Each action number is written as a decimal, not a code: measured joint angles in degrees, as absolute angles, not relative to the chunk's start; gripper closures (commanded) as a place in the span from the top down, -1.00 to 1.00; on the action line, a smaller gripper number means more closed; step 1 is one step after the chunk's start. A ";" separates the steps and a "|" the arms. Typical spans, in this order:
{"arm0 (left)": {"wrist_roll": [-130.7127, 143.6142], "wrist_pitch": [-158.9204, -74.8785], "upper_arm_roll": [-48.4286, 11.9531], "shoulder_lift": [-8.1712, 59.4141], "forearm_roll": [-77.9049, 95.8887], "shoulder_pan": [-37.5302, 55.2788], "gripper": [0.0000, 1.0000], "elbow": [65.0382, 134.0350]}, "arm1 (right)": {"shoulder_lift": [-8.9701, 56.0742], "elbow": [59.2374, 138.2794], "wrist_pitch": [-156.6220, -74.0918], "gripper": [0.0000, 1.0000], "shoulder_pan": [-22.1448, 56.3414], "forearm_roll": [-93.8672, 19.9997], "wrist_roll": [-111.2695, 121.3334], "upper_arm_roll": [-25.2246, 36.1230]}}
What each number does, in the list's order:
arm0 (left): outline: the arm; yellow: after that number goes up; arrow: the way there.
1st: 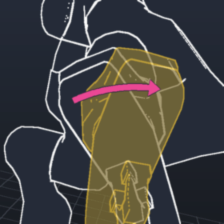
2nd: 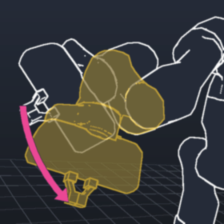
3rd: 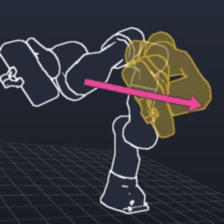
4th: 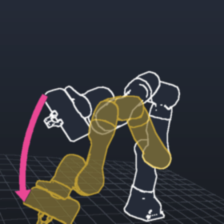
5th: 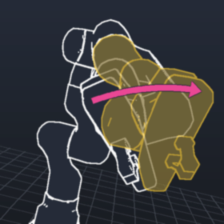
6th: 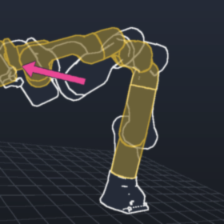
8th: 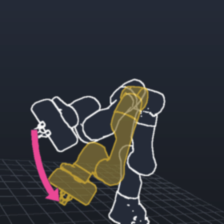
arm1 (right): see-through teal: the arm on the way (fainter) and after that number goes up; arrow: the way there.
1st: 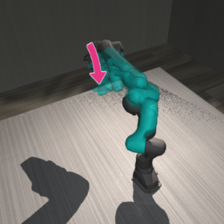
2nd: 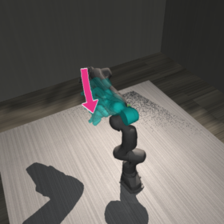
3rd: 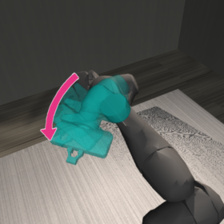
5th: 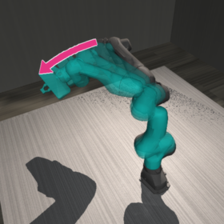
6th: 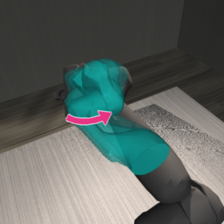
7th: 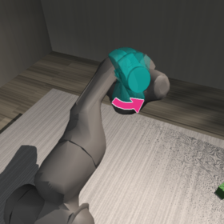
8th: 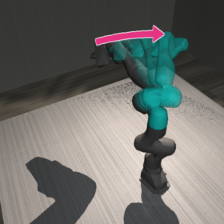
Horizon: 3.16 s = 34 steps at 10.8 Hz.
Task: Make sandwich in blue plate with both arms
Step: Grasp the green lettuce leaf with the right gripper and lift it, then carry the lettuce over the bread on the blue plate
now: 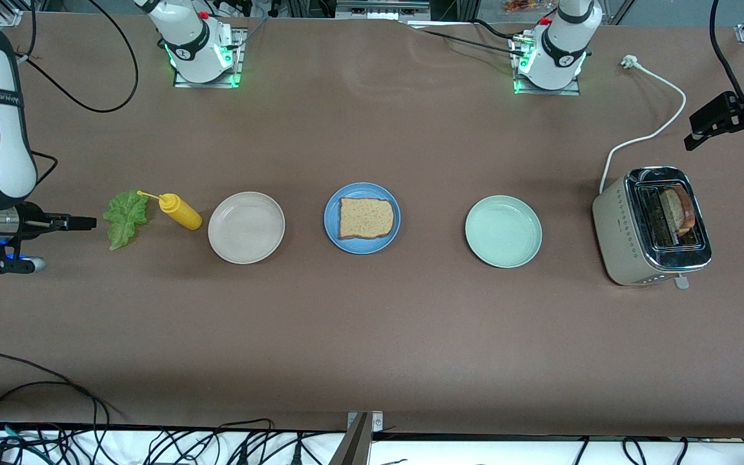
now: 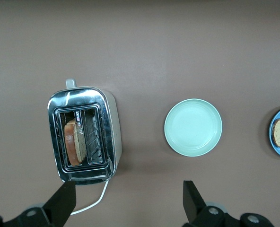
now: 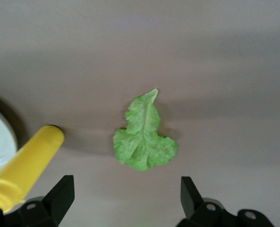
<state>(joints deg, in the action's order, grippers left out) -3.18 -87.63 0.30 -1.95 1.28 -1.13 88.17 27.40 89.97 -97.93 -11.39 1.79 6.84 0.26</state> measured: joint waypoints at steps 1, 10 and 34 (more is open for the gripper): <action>-3.18 -87.60 0.30 -1.65 1.28 -1.03 1.00 88.17 | 29.15 90.01 -97.98 0.88 -12.38 1.64 8.33 0.26; -3.16 -87.62 -1.07 1.50 1.30 -0.77 1.00 88.12 | 43.46 89.96 -101.17 -0.80 -16.13 -0.48 12.00 0.08; -3.17 -87.61 -0.84 1.46 1.30 -1.54 1.00 88.08 | 40.63 64.46 -57.99 -1.00 -11.21 -15.26 8.34 -18.93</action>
